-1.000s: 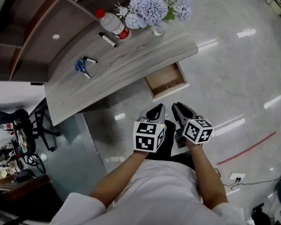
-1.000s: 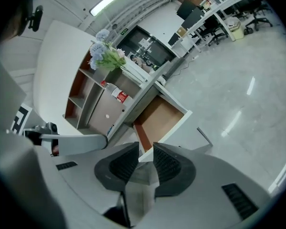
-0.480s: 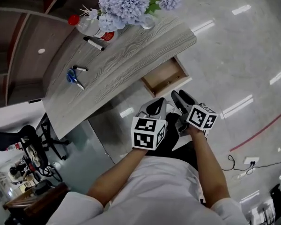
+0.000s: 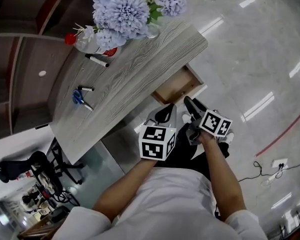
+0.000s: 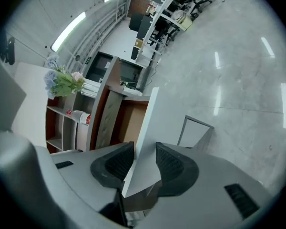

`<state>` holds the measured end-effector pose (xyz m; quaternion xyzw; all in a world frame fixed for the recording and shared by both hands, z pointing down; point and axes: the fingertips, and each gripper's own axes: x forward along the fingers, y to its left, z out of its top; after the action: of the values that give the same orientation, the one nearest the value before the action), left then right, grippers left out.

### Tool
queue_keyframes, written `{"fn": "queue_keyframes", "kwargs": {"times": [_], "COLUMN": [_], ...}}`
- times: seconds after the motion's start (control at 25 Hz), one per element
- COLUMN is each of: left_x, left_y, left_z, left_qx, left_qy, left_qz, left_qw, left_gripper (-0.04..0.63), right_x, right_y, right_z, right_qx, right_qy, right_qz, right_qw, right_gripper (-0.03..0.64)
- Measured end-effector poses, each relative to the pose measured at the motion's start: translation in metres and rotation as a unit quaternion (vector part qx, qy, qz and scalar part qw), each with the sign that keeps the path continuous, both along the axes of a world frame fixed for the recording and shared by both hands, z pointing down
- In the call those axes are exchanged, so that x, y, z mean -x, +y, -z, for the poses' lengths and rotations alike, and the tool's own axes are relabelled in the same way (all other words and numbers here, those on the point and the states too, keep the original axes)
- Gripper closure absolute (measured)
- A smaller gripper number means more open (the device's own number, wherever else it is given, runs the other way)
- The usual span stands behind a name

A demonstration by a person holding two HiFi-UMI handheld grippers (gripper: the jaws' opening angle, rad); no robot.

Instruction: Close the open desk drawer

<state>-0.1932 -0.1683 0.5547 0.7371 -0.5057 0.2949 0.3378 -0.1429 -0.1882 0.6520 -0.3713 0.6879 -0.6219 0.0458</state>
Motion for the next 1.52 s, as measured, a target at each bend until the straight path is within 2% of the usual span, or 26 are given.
{"fn": "queue_keyframes", "kwargs": {"times": [0.12, 0.28, 0.56, 0.96, 1.52], "left_x": [0.002, -0.003, -0.009, -0.004, 0.015], "left_y": [-0.002, -0.007, -0.012, -0.018, -0.030], "left_z": [0.001, 0.007, 0.015, 0.025, 0.037], "left_qx": [0.002, -0.007, -0.020, -0.034, -0.055], "left_qy": [0.005, 0.013, 0.013, 0.002, -0.006], "left_qz": [-0.003, -0.013, -0.016, -0.013, -0.001], "left_qw": [1.0000, 0.9998, 0.9996, 0.9993, 0.9985], "left_gripper": [0.592, 0.592, 0.592, 0.592, 0.592], "right_x": [0.000, 0.002, 0.006, 0.014, 0.045], "right_y": [0.001, -0.003, -0.008, -0.013, -0.048], "right_z": [0.006, 0.025, 0.052, 0.059, 0.062], "right_qx": [0.002, -0.017, -0.056, -0.062, -0.086], "right_qy": [-0.012, -0.040, -0.068, -0.067, -0.074], "right_qz": [-0.010, -0.021, -0.005, 0.003, 0.029], "right_qw": [1.000, 0.999, 0.996, 0.996, 0.993], "right_gripper": [0.488, 0.486, 0.485, 0.485, 0.480]}}
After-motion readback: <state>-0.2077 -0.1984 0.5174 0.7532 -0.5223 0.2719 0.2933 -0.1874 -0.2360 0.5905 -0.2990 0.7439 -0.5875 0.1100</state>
